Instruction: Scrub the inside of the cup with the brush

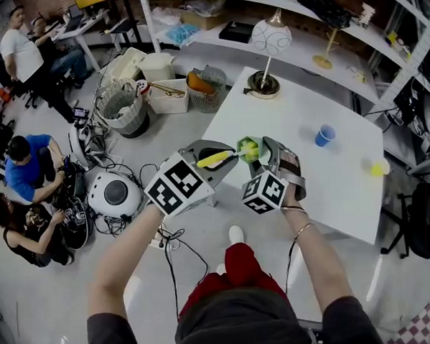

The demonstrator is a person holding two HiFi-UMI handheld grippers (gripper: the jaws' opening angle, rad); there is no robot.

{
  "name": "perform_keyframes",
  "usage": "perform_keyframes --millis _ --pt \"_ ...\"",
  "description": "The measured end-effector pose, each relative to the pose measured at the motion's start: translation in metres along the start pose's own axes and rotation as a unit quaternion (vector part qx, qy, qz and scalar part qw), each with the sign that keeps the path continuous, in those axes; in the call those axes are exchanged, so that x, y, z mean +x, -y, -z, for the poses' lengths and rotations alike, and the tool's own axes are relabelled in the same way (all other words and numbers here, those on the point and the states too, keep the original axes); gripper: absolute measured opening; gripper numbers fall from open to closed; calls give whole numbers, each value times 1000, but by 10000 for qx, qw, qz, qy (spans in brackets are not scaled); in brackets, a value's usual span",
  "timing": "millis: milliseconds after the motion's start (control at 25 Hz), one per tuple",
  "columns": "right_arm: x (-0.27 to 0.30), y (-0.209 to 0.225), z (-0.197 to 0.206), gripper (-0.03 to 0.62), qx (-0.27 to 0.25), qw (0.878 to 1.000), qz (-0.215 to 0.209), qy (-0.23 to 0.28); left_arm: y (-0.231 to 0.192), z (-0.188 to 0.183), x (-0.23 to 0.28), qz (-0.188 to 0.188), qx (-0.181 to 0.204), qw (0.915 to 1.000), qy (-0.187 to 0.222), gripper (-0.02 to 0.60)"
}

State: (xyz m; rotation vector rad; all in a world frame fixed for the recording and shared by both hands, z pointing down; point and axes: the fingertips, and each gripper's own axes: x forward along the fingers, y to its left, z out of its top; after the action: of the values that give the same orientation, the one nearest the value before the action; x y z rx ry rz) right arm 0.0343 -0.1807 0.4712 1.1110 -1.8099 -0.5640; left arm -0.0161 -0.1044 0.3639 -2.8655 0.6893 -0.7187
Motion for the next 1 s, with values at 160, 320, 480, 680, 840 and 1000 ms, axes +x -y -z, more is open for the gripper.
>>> perform_keyframes --millis 160,320,480,680,840,1000 --pt "-1 -14 -8 293 -6 9988 -459 187 25 9 -6 491 2813 9564 -620 44" --pt "-4 -18 -13 293 -92 9977 -588 326 37 18 -10 835 4757 8700 -994 44" --pt "-5 -14 -16 293 -131 9981 -453 409 37 16 -12 842 4897 8617 -1025 44" --pt "-2 -3 -8 292 118 9998 -57 161 14 -1 -2 197 2033 9775 -529 44" --pt "1 7 3 291 284 9992 271 -105 -10 -5 6 -306 -372 9988 -24 43" --pt "1 18 8 291 98 9971 675 -323 -35 9 5 -507 -3119 9474 505 43"
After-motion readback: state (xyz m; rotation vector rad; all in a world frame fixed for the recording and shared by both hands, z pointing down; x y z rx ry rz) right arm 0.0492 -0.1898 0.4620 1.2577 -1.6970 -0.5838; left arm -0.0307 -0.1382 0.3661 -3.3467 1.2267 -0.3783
